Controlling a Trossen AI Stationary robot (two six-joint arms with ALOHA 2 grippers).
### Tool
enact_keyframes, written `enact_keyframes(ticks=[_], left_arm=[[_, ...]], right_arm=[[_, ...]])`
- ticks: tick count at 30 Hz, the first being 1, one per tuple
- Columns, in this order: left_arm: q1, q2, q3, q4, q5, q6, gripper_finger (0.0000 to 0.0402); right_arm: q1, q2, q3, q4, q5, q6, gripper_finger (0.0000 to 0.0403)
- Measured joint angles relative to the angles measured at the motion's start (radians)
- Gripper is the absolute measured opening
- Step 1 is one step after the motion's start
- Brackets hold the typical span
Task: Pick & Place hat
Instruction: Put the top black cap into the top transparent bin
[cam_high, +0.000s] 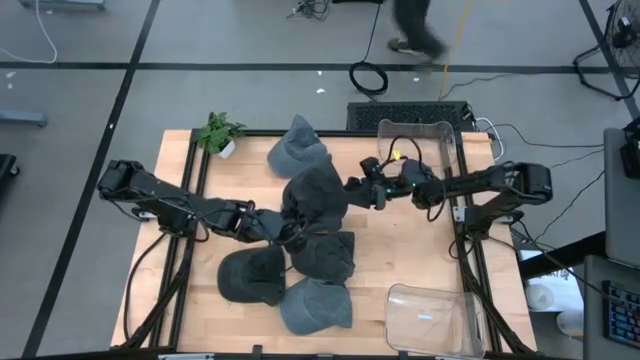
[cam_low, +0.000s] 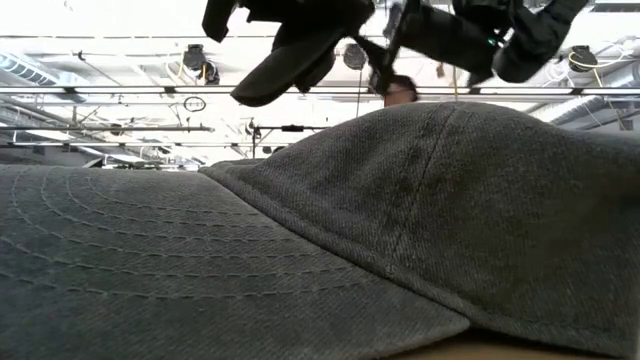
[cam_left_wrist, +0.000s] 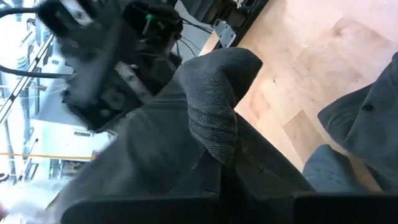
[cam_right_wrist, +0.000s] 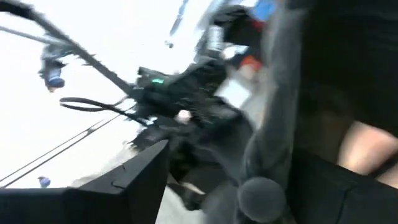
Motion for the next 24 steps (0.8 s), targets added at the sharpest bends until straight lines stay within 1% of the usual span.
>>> enact_keyframes(ticks=[2, 5, 8, 9, 11, 13, 16, 19, 24], left_arm=[[0.001, 0.0, 0.0, -0.004, 0.001, -0.008, 0.0007], [0.001, 0.0, 0.0, -0.015, 0.0, -0.025, 0.0004], [0.001, 0.0, 0.0, -0.02, -0.002, -0.032, 0.0009], [0.001, 0.0, 0.0, -0.021, -0.002, -0.033, 0.0009], [0.0, 0.0, 0.0, -0.024, -0.004, -0.042, 0.0006], [0.001, 0.0, -0.001, -0.026, -0.006, -0.049, 0.0005], [0.001, 0.0, -0.001, -0.023, -0.009, -0.052, 0.0011], [0.001, 0.0, -0.001, -0.024, -0.008, -0.05, 0.0007], [0.001, 0.0, -0.001, -0.021, -0.008, -0.062, 0.0011]], right_arm=[[0.006, 0.002, 0.032, 0.025, -0.048, 0.001, 0.0264], [0.023, 0.0, 0.072, 0.007, -0.083, -0.033, 0.0263], [0.031, 0.0, 0.08, -0.109, -0.082, -0.086, 0.0262], [0.031, 0.0, 0.079, -0.166, -0.07, -0.11, 0.0261], [0.03, 0.0, 0.079, -0.287, -0.005, -0.162, 0.0258], [0.03, 0.002, 0.078, -0.352, 0.057, -0.211, 0.0253], [0.031, 0.001, 0.078, -0.345, 0.074, -0.251, 0.0242], [0.04, 0.001, 0.078, -0.316, 0.069, -0.245, 0.0225], [0.054, 0.001, 0.078, -0.235, 0.024, -0.212, 0.0191]])
